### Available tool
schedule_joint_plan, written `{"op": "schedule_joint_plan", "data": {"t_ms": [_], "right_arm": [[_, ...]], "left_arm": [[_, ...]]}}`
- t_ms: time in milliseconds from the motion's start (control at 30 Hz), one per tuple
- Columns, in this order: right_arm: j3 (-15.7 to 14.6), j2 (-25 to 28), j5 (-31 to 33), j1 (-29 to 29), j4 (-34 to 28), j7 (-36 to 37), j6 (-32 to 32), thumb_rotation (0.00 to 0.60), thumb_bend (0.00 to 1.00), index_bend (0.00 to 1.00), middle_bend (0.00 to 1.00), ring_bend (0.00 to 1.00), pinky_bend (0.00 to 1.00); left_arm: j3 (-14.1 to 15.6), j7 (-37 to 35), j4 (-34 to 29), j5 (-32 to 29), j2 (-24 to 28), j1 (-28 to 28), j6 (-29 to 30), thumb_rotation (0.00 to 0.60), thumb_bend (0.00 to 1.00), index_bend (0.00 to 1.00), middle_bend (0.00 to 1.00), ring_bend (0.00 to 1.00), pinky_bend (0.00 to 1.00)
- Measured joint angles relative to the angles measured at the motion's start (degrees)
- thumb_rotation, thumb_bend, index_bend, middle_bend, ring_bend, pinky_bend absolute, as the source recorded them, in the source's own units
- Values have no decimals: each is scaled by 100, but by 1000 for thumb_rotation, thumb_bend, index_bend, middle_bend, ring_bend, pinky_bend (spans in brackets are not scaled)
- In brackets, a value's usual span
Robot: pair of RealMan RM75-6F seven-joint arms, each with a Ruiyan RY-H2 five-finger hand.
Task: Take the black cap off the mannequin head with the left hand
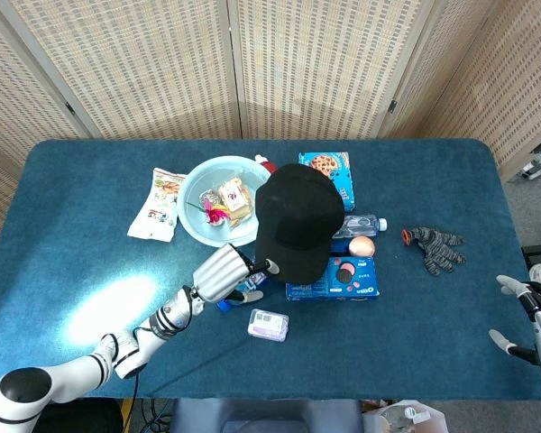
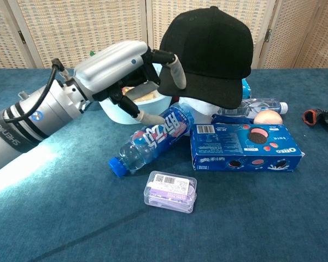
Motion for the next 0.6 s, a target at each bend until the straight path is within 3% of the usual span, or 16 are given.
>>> {"op": "schedule_joint_plan", "data": {"t_ms": [400, 600], "right_arm": [[8, -1, 52, -58, 108, 124, 26, 600, 15, 247, 362, 254, 268], [10, 2, 61, -79, 140, 160, 35, 600, 16, 248, 362, 253, 268]], "left_arm": [[49, -217, 810, -235, -499, -332, 195, 600, 301, 475, 963, 982, 1000], [50, -251, 1012, -372, -638, -419, 300, 600, 310, 476, 965, 982, 1000]]}}
